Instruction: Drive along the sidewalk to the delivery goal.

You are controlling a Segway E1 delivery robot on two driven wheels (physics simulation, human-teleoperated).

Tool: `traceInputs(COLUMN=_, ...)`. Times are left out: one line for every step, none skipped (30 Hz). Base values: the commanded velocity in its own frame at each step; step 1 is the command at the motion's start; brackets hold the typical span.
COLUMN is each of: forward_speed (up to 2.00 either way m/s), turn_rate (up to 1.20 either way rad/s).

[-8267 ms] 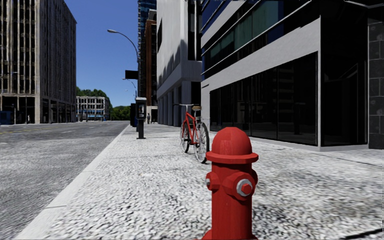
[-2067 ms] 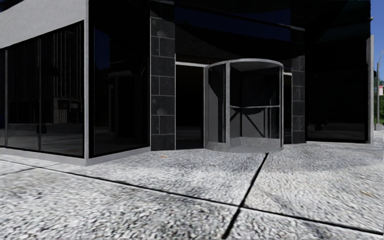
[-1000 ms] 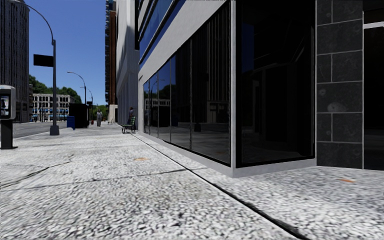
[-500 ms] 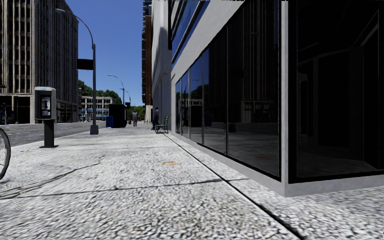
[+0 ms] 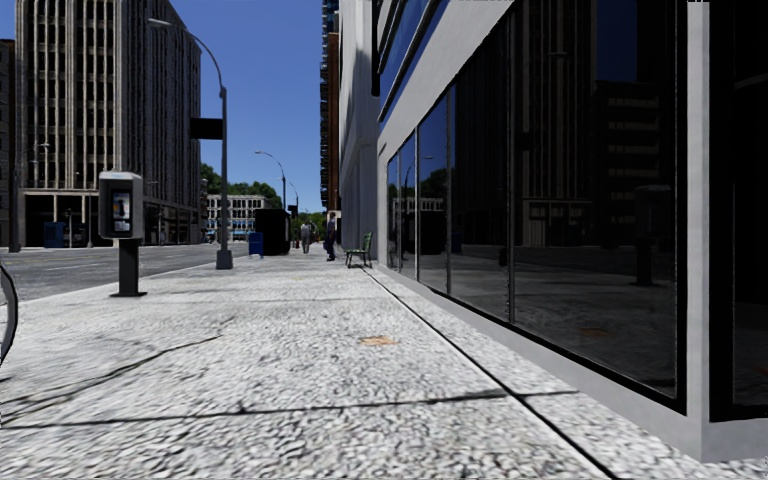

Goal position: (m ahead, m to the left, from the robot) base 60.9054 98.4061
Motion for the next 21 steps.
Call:
traceInputs(forward_speed=1.01, turn_rate=0.15)
traceInputs(forward_speed=1.01, turn_rate=0.62)
traceInputs(forward_speed=1.01, turn_rate=0.90)
traceInputs(forward_speed=1.01, turn_rate=1.20)
traceInputs(forward_speed=1.01, turn_rate=1.20)
traceInputs(forward_speed=1.01, turn_rate=1.20)
traceInputs(forward_speed=1.01, turn_rate=1.20)
traceInputs(forward_speed=1.01, turn_rate=1.20)
traceInputs(forward_speed=1.01, turn_rate=0.30)
traceInputs(forward_speed=1.01, turn_rate=0.16)
traceInputs(forward_speed=1.01, turn_rate=0.08)
traceInputs(forward_speed=1.01, turn_rate=0.05)
traceInputs(forward_speed=1.01, turn_rate=0.04)
traceInputs(forward_speed=1.01, turn_rate=0.03)
traceInputs(forward_speed=1.01, turn_rate=0.02)
traceInputs(forward_speed=1.01, turn_rate=0.01)
traceInputs(forward_speed=1.01, turn_rate=0.00)
traceInputs(forward_speed=1.01, turn_rate=0.00)
traceInputs(forward_speed=1.01, turn_rate=0.00)
traceInputs(forward_speed=1.01, turn_rate=0.00)
traceInputs(forward_speed=1.01, turn_rate=0.00)
